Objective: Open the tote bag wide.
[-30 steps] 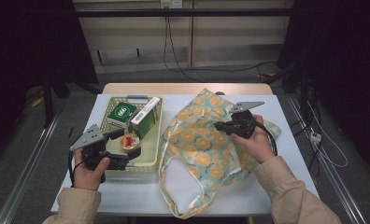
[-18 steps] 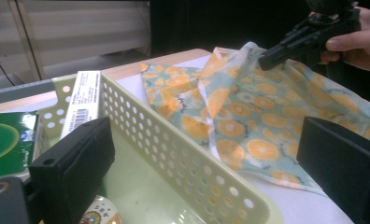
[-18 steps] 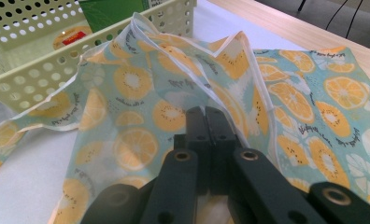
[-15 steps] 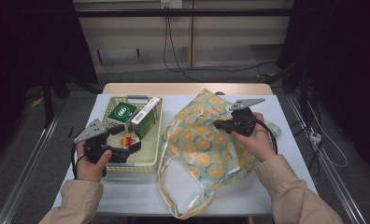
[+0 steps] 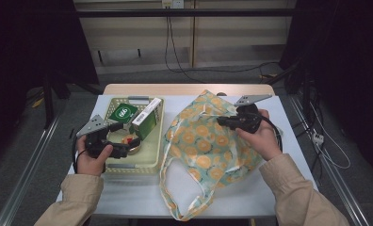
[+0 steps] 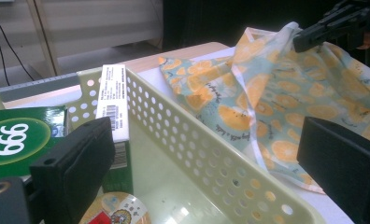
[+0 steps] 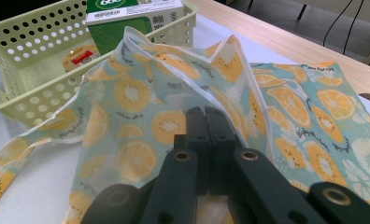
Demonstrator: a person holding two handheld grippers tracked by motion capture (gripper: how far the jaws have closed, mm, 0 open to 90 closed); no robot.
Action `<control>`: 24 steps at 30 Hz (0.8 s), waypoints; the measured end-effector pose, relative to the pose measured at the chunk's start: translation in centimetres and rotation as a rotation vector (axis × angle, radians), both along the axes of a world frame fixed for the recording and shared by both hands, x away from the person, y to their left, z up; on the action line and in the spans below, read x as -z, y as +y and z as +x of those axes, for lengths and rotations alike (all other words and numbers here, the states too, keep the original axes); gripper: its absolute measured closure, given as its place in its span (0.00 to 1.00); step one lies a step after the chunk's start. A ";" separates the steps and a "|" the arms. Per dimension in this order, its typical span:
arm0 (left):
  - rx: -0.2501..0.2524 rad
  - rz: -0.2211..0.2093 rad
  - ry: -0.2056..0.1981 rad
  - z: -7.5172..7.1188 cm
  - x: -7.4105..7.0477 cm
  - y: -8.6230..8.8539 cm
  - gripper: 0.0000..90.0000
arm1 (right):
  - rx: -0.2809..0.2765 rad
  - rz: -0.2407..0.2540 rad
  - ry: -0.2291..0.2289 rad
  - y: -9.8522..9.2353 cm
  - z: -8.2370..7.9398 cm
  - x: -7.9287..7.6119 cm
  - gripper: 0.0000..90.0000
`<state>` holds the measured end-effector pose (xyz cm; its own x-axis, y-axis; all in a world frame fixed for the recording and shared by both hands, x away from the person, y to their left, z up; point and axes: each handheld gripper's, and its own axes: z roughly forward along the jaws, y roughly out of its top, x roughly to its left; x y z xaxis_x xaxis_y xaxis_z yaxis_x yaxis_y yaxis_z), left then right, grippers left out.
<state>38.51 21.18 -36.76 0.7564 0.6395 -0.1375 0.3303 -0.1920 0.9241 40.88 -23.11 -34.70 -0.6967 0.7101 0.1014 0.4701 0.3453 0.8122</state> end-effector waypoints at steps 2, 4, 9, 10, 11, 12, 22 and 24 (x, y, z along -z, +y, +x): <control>0.000 0.000 0.004 0.2 0.1 -0.1 0.04 | 0.004 0.004 -0.004 -0.1 0.0 -0.1 1.00; 0.006 0.012 0.001 0.5 0.1 -0.1 0.04 | 0.007 0.003 -0.007 -0.2 0.0 -0.3 1.00; 0.003 0.019 0.011 1.0 0.4 -0.4 0.05 | 0.008 0.002 -0.011 -0.3 0.1 -0.6 1.00; 0.004 0.018 0.014 1.1 0.4 -0.5 0.05 | 0.008 0.004 -0.011 -0.3 0.0 -0.6 1.00; 0.008 0.022 0.016 1.1 0.5 -0.6 0.05 | 0.006 0.005 -0.011 -0.3 0.0 -0.7 1.00; 0.007 0.028 0.016 1.2 0.5 -0.7 0.05 | 0.007 0.004 -0.011 -0.4 0.0 -0.7 1.00; 0.010 0.054 0.017 2.0 0.7 -1.0 0.05 | 0.000 -0.004 -0.010 -0.2 -0.2 -0.4 1.00; 0.012 0.058 0.019 2.1 0.7 -1.0 0.05 | -0.001 -0.002 -0.008 -0.3 -0.2 -0.3 1.00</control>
